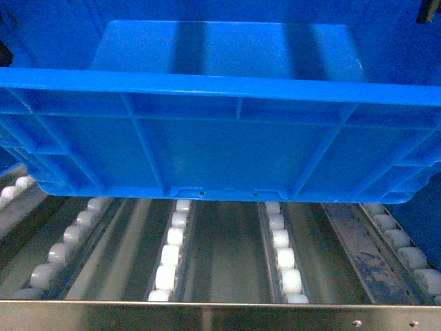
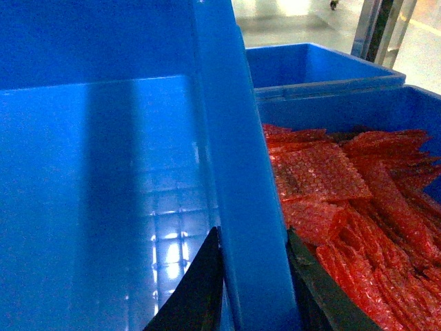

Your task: Place box next to blue box on left shelf

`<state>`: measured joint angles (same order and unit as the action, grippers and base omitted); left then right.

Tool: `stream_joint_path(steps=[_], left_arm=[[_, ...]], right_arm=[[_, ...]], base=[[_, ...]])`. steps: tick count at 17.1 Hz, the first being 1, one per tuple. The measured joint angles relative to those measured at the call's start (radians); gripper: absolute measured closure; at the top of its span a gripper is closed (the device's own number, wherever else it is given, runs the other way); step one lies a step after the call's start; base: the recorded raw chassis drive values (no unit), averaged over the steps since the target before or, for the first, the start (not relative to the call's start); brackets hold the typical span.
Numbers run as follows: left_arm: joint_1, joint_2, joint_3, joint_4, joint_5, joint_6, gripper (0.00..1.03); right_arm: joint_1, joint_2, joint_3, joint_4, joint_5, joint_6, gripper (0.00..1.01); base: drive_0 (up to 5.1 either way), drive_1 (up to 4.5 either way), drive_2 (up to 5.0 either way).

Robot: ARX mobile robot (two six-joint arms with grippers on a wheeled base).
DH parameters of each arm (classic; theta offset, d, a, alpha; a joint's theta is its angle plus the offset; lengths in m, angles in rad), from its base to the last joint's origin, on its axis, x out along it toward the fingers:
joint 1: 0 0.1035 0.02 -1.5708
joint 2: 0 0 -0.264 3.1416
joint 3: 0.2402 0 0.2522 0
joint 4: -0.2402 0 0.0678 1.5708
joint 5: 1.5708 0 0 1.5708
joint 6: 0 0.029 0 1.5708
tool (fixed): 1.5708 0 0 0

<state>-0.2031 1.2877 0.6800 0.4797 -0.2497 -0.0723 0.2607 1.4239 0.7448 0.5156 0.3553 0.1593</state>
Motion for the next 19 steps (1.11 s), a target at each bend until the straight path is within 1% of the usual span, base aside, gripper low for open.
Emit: stream_joint_path(steps=[7, 8, 9, 10, 11, 13, 14, 15, 16, 17, 18, 19], left_arm=[[0.0, 0.0, 0.0, -0.002, -0.002, 0.001, 0.95], [-0.011, 0.0, 0.012, -0.043, -0.048, 0.007, 0.95], [-0.01, 0.0, 0.016, -0.07, -0.057, 0.024, 0.95], [-0.001, 0.011, 0.014, -0.079, -0.049, 0.025, 0.95], [0.006, 0.015, 0.014, -0.079, -0.041, 0.029, 0.95], [0.028, 0.028, 0.025, -0.085, -0.036, 0.035, 0.95], [0.05, 0.054, 0.045, -0.093, -0.029, 0.035, 0.95], [0.074, 0.086, 0.066, -0.104, -0.013, 0.035, 0.95], [0.105, 0.124, 0.098, -0.147, 0.01, 0.027, 0.95], [0.127, 0.151, 0.117, -0.181, 0.018, 0.029, 0.95], [0.15, 0.175, 0.128, -0.201, 0.024, 0.032, 0.95], [0.163, 0.19, 0.146, -0.227, 0.027, 0.043, 0.95]], right_arm=[[0.0, 0.0, 0.0, 0.0, 0.0, 0.0, 0.84], [0.012, 0.0, 0.022, -0.072, 0.048, -0.014, 0.84], [0.037, 0.001, 0.068, -0.181, 0.132, -0.035, 0.84], [0.059, 0.002, 0.087, -0.236, 0.206, -0.058, 0.84], [0.064, 0.01, 0.093, -0.247, 0.232, -0.063, 0.84], [0.068, 0.05, 0.138, -0.281, 0.21, -0.057, 0.84], [0.068, 0.082, 0.18, -0.311, 0.195, -0.056, 0.84], [0.068, 0.12, 0.233, -0.366, 0.179, -0.038, 0.84], [0.074, 0.172, 0.301, -0.432, 0.158, -0.016, 0.84], [0.082, 0.215, 0.341, -0.464, 0.137, 0.004, 0.84], [0.095, 0.264, 0.369, -0.471, 0.118, 0.02, 0.84], [0.105, 0.299, 0.392, -0.482, 0.108, 0.034, 0.84]], base=[[0.0, 0.0, 0.0], [0.0, 0.0, 0.0], [0.0, 0.0, 0.0], [0.0, 0.0, 0.0], [0.0, 0.0, 0.0], [0.0, 0.0, 0.0], [0.0, 0.0, 0.0], [0.0, 0.0, 0.0], [0.0, 0.0, 0.0], [0.0, 0.0, 0.0], [0.0, 0.0, 0.0], [0.0, 0.0, 0.0]])
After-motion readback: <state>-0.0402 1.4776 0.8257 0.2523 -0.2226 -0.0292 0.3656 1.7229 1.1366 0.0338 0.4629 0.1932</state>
